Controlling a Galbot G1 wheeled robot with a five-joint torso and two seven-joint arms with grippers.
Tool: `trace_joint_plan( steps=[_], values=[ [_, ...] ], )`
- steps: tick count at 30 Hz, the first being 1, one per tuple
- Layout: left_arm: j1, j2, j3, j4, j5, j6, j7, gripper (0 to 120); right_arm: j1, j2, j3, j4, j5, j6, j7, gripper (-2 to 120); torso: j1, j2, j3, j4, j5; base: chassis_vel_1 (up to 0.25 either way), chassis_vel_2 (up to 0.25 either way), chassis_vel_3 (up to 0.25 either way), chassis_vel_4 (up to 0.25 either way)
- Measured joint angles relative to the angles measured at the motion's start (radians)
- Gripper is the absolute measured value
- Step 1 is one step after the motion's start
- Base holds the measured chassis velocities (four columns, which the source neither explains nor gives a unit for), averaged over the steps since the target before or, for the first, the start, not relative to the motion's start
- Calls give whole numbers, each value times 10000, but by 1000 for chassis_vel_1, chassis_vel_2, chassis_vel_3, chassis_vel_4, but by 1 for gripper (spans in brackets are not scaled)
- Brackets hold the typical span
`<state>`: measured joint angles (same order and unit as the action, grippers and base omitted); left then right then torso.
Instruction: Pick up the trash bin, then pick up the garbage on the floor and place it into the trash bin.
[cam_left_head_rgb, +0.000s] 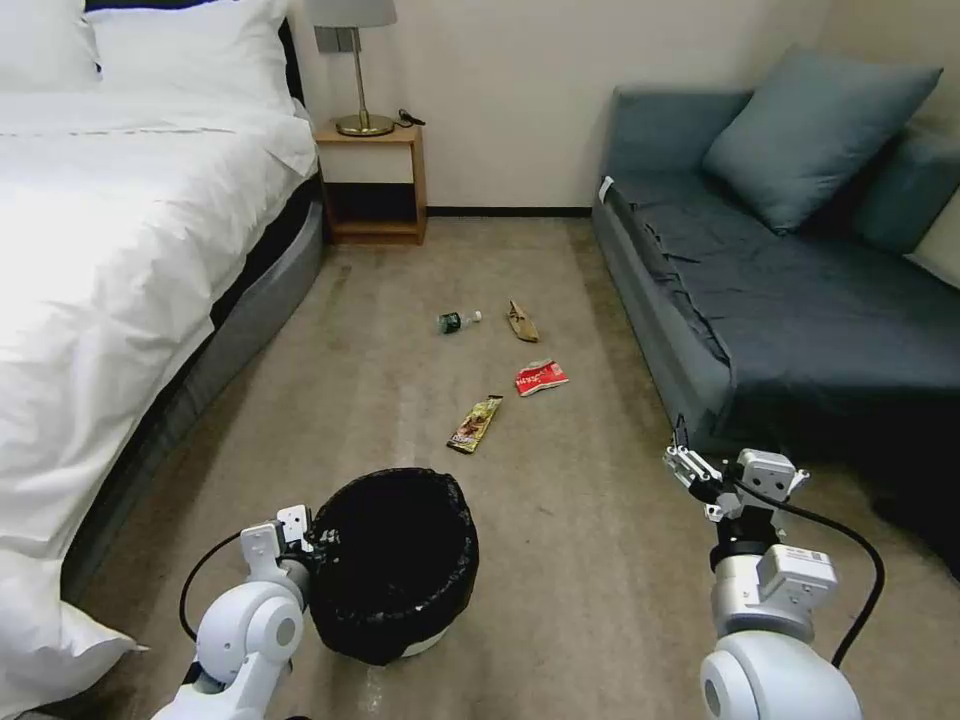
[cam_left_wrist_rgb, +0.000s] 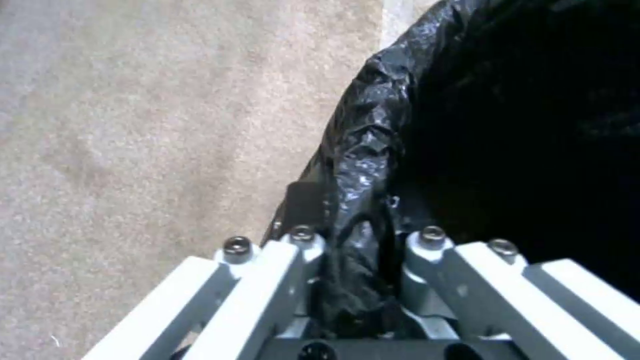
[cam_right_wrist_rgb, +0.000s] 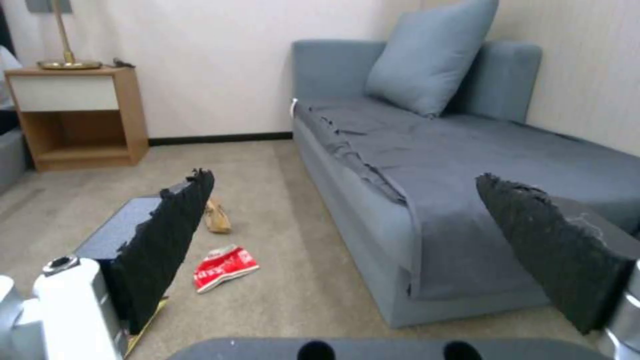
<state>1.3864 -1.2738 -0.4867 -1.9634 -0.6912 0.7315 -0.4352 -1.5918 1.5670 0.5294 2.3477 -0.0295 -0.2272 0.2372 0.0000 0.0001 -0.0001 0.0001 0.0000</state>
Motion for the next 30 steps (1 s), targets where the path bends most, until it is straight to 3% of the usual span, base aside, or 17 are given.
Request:
trace_joint_plan(
  steps=[4, 8, 13, 15, 18, 20, 24, 30],
  values=[
    [75, -59, -84, -86, -122, 23, 53, 4, -34, -18, 1, 17, 45, 12, 14, 100, 0, 0, 0, 1, -3, 0, 0, 0, 0],
    [144, -152, -208, -201, -167, 53, 65, 4, -62, -51, 1, 39, 162, 13, 42, 100, 0, 0, 1, -2, -9, 0, 0, 0, 0],
    [355, -295, -849, -984, 7, 108, 44, 3, -57, -163, -23, 80, 605, -2, 230, 100, 0, -3, 3, -3, -2, 0, 0, 0, 0],
    [452, -337, -1249, -1589, 106, 109, 157, 3, -94, -274, -1, 70, 771, 96, 306, 100, 0, -2, 2, -2, -3, 0, 0, 0, 0],
    [488, -396, -1456, -1911, 220, 97, 210, 3, -107, -309, 1, 56, 916, 228, 328, 100, 0, -2, 2, -3, 0, 0, 0, 0, 0],
    [566, -623, -1778, -2470, 874, 88, 484, 3, -89, -351, -34, 13, 1185, 506, 339, 100, 0, -2, 2, -3, -1, 0, 0, 0, 0],
    [656, -832, -2009, -2960, 1529, 80, 781, 3, 23, -432, -49, -114, 1370, 746, 165, 100, 0, -2, 2, -1, 1, 0, 0, 0, 0],
    [773, -986, -2285, -3154, 1609, 66, 902, 3, 147, -556, -227, -297, 1510, 909, -35, 100, 1, -2, 2, -1, 0, 0, 0, 0, 0]
  ],
)
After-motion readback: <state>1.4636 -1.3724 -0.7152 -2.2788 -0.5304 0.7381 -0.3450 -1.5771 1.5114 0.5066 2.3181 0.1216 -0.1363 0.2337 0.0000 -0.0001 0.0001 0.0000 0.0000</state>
